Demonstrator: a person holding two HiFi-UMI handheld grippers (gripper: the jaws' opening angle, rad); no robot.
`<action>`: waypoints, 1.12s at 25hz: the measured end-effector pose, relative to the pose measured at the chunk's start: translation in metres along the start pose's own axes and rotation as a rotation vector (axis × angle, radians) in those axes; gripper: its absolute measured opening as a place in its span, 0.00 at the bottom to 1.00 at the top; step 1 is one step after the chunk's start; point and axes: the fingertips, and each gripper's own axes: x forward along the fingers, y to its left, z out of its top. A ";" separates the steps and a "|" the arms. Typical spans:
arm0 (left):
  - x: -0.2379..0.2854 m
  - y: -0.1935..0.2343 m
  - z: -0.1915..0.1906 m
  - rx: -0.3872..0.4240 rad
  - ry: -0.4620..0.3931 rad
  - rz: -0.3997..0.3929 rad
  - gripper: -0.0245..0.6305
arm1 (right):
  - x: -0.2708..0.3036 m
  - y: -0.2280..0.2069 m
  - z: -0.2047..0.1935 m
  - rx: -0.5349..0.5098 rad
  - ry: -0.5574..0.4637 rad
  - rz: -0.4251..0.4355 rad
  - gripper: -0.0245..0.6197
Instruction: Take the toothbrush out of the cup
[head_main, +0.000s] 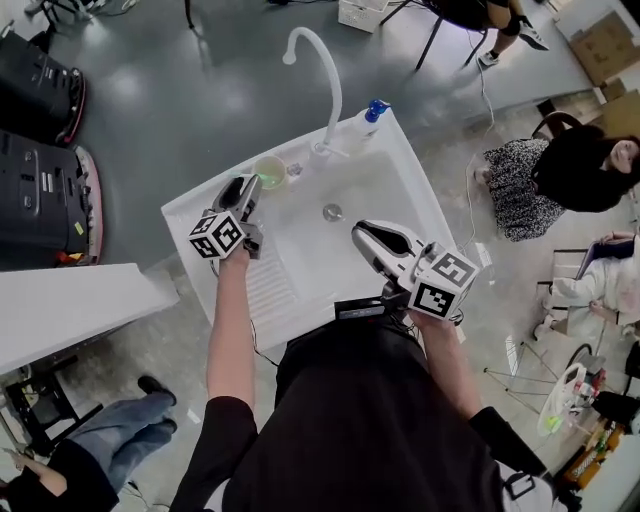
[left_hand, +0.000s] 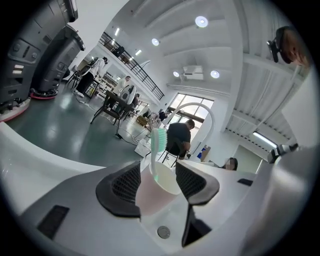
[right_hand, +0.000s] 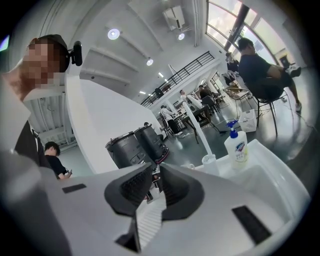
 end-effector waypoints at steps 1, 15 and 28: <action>0.002 0.001 0.000 0.006 0.002 0.009 0.37 | -0.002 -0.002 0.001 0.001 -0.001 -0.002 0.10; 0.004 0.006 0.005 0.048 -0.017 0.074 0.11 | -0.006 -0.004 0.005 -0.007 -0.002 -0.001 0.10; -0.015 -0.022 0.051 0.083 -0.147 0.038 0.08 | -0.005 0.000 0.003 -0.016 -0.002 0.005 0.10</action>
